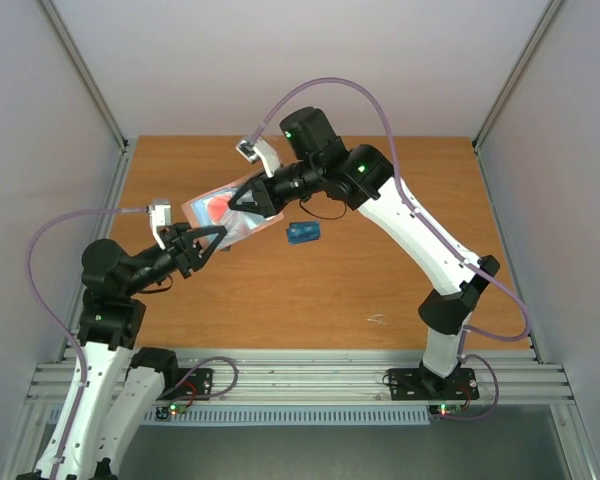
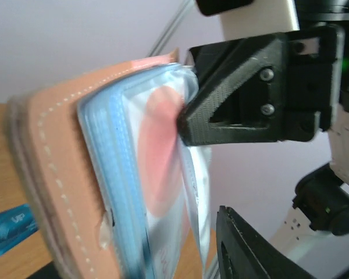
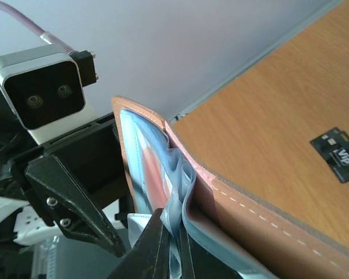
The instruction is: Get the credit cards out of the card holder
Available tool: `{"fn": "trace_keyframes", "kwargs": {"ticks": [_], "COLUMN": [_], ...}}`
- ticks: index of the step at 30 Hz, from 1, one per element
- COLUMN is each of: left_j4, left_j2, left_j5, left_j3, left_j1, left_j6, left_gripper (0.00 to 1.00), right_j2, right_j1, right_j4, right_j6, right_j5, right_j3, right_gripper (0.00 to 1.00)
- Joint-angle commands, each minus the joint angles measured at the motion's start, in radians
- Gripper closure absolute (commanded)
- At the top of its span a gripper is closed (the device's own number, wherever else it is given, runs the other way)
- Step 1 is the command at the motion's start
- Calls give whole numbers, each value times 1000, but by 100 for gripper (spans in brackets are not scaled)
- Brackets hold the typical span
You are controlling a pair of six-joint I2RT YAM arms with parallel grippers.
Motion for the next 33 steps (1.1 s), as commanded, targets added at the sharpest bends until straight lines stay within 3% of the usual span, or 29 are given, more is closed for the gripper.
{"fn": "trace_keyframes", "kwargs": {"ticks": [1,5,11,13,15,17,24,27,28,31,33], "left_j4": [202,202,250,278,299,309,297,292,272,40,-259], "left_j2": [-8,0,15,14,12,11,16,13,14,17,29], "left_j5": [123,103,93,102,119,133,122,129,127,32,-199], "left_j3": [-2,8,-26,-29,-23,-22,-33,-33,-29,14,62], "left_j1": [-9,-4,15,21,25,26,42,46,46,46,46], "left_j6": [-94,-114,-203,-228,-239,-244,-272,-281,-272,-189,10], "left_gripper": [58,71,72,66,54,52,70,91,98,100,100], "right_j2": [-31,-44,-55,-58,-59,-60,-73,-80,-83,-93,-100], "right_j1": [-14,-14,-14,-14,-14,-14,-14,-14,-14,-25,-77], "right_j4": [21,9,-21,-29,-42,-52,-69,-73,-74,-98,-122], "right_j6": [-59,-105,-167,-179,-187,-191,-222,-226,-229,-218,-161], "right_j5": [-147,-216,-291,-300,-294,-297,-294,-294,-286,-75,121], "right_j3": [-22,-22,-7,-8,-7,-8,-9,-14,-17,-30,-59], "right_gripper": [99,99,99,99,99,99,99,99,96,61,54]}}
